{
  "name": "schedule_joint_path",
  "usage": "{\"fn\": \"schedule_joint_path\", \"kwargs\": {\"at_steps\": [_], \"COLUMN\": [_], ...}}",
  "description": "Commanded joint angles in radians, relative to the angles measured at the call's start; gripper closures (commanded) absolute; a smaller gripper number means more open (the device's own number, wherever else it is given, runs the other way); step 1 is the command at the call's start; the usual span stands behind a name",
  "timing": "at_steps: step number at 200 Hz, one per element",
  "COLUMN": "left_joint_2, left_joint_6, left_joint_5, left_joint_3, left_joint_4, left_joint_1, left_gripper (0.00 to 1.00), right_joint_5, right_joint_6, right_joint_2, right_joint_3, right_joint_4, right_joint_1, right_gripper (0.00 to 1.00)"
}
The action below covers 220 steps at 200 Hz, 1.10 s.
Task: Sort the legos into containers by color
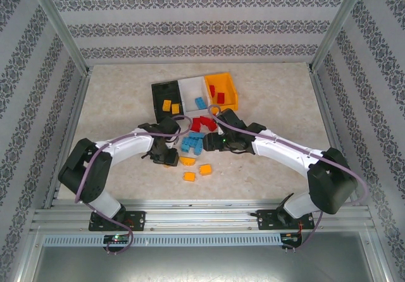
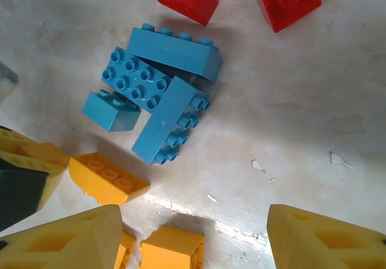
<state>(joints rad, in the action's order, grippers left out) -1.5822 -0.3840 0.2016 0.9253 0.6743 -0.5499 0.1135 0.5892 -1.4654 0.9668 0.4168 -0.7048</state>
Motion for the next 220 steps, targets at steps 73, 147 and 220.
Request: {"fn": "schedule_joint_path", "kwargs": {"at_steps": [73, 147, 220], "left_joint_2": [0.219, -0.159, -0.548], "left_joint_6": [0.017, 0.165, 0.200], "left_joint_5": [-0.050, -0.063, -0.065], "left_joint_3": [0.326, 0.700, 0.992], "left_joint_4": [0.241, 0.155, 0.142], "left_joint_1": [0.082, 0.302, 0.340], "left_gripper": [0.70, 0.70, 0.72], "right_joint_5": [0.027, 0.005, -0.023], "right_joint_6": [0.023, 0.038, 0.088], "right_joint_2": [-0.032, -0.007, -0.009], "right_joint_3": [-0.045, -0.076, -0.146], "right_joint_4": [-0.062, -0.043, -0.039], "right_joint_1": [0.001, -0.051, -0.123], "right_gripper": [0.35, 0.35, 0.35]}}
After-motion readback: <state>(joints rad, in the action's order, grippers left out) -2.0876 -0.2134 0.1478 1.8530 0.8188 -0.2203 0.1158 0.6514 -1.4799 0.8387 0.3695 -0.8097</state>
